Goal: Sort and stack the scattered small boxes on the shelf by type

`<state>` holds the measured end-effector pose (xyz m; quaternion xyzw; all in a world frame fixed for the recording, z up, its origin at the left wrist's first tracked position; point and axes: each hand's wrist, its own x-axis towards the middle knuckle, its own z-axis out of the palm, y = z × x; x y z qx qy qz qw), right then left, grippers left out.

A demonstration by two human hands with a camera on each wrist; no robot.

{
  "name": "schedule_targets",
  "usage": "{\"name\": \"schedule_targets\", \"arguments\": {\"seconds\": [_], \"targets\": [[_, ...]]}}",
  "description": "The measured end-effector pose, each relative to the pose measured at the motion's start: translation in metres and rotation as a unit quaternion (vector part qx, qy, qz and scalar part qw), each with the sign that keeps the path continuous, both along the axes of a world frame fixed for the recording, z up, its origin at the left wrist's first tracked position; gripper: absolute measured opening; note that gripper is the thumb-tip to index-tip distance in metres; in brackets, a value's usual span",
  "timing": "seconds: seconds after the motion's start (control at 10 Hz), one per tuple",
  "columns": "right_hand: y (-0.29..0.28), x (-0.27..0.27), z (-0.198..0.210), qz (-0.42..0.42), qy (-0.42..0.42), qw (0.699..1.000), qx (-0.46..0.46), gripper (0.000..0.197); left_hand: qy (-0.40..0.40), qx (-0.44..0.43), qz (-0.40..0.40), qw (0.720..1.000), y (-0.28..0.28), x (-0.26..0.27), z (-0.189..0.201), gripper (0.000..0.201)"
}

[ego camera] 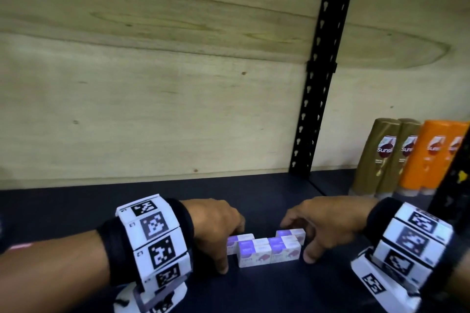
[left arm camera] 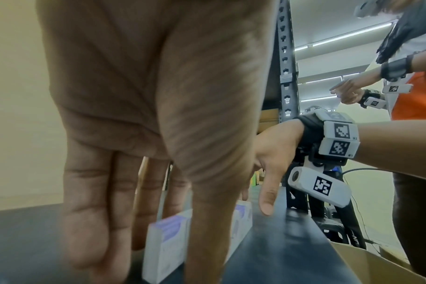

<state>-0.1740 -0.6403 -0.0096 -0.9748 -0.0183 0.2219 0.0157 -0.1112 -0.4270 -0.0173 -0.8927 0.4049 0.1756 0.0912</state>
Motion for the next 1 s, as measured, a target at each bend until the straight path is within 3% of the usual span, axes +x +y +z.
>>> {"name": "schedule_targets", "arguments": {"seconds": [0.2,0.7,0.8,0.9,1.0], "targets": [[0.009,0.003,-0.01,0.009,-0.015,1.0,-0.019,0.051,-0.032,-0.034,0.039,0.998,-0.009,-0.014,-0.012,0.055],[0.024,0.006,-0.014,0.043,-0.031,0.998,-0.029,0.048,-0.05,-0.068,0.023,0.996,-0.029,-0.022,-0.014,0.049],[0.025,0.005,-0.01,0.04,-0.014,0.999,-0.028,0.057,-0.066,-0.068,0.013,0.995,-0.027,-0.019,-0.015,0.056],[0.022,-0.001,0.011,0.014,-0.017,0.999,-0.028,0.07,-0.116,-0.079,-0.01,0.99,-0.009,-0.017,-0.007,0.061],[0.02,-0.019,0.044,-0.025,-0.121,0.991,0.044,0.071,-0.136,-0.137,-0.003,0.981,0.015,-0.023,0.002,0.063]]}}
